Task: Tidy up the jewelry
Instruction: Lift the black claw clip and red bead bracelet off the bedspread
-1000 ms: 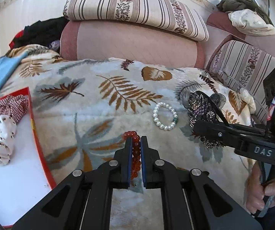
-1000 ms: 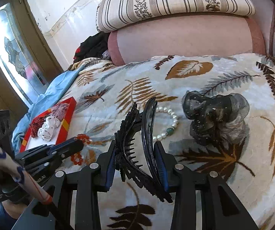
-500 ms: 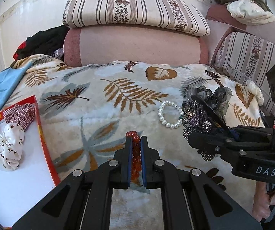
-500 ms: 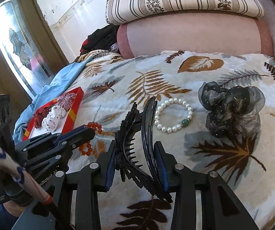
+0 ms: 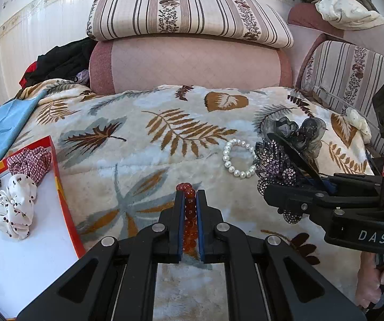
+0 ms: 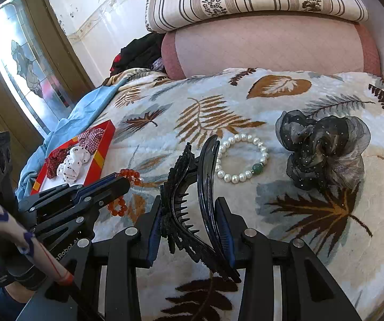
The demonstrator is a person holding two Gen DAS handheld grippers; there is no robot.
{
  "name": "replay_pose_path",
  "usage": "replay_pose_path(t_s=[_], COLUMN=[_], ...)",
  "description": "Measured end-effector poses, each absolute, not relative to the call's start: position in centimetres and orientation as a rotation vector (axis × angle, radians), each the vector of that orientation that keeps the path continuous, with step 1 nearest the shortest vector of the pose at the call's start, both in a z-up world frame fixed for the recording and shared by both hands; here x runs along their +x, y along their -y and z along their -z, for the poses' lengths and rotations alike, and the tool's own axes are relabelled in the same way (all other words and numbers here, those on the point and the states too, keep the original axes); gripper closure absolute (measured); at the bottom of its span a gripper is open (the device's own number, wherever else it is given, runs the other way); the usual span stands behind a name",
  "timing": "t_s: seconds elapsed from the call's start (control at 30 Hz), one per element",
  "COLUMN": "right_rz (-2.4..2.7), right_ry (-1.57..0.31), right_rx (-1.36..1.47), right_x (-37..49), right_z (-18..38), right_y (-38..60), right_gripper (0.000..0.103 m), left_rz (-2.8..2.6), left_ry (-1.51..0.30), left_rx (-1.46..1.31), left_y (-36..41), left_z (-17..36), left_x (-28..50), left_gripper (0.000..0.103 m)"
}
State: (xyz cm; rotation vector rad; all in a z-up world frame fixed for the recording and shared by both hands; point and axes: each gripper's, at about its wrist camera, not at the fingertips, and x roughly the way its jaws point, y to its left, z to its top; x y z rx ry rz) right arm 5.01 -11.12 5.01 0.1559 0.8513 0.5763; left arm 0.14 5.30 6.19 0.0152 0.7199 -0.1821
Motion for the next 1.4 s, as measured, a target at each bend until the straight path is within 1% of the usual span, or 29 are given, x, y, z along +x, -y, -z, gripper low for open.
replay_pose_path(t_s=[1.07,1.4], right_rz=[-0.577,-0.567], right_ry=[-0.851,-0.837], right_rx=[0.164,0.194], right_x=[5.0,4.7], right_z=[-5.0,-5.7], right_y=[11.3,11.5], right_gripper=[0.062,0.062], left_rz=[0.181,0.164], left_ry=[-0.716,-0.684], left_rx=[0.014,-0.005], left_y=[-5.3,-6.9], left_z=[-6.3,-7.8], left_x=[0.1,-0.7], left_gripper=[0.096,0.095])
